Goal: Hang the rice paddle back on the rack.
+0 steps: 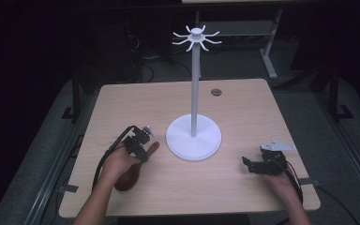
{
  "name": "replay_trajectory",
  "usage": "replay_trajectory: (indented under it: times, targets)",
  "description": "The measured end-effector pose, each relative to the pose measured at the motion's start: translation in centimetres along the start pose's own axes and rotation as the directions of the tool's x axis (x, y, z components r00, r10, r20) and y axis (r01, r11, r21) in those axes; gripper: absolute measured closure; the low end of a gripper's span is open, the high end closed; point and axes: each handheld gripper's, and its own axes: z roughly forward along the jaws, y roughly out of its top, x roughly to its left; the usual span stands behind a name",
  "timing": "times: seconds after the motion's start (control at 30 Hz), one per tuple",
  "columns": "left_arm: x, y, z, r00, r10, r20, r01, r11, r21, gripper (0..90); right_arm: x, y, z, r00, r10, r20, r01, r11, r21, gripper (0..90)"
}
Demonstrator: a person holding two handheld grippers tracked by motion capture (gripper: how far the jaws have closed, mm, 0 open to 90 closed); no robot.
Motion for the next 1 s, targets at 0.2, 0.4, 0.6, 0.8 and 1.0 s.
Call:
replay_trajectory:
  times: [0.2,0.4,0.6,0.8,1.0]
  targets:
    - [0.0,-0.1,0.0,1.0000,-0.006,-0.002,0.006,1.0000,-0.005,73.6,0.0,0.0,0.0,1.0000,-0.001,0.000,0.001,1.000,0.001,12.2]
    - [0.2,-0.3,0.0,0.9999,-0.014,0.003,0.014,0.9996,-0.025,76.7,0.1,0.0,0.0,1.0000,-0.003,0.000,0.003,1.000,0.002,12.2]
    - [0.6,-0.7,-0.1,0.9996,-0.012,0.024,0.013,0.9987,-0.050,77.2,0.0,0.0,0.0,1.0000,-0.003,0.000,0.003,1.000,0.001,12.2]
    - [1.2,-1.3,-0.1,0.9976,-0.016,0.067,0.022,0.9951,-0.096,77.5,0.0,0.0,0.0,1.0000,-0.002,0.000,0.002,1.000,0.000,12.2]
    - [1.6,-1.9,-0.6,0.9958,0.001,0.092,0.015,0.9851,-0.171,77.5,0.0,0.0,0.0,1.0000,0.000,0.000,0.000,1.000,-0.001,12.2]
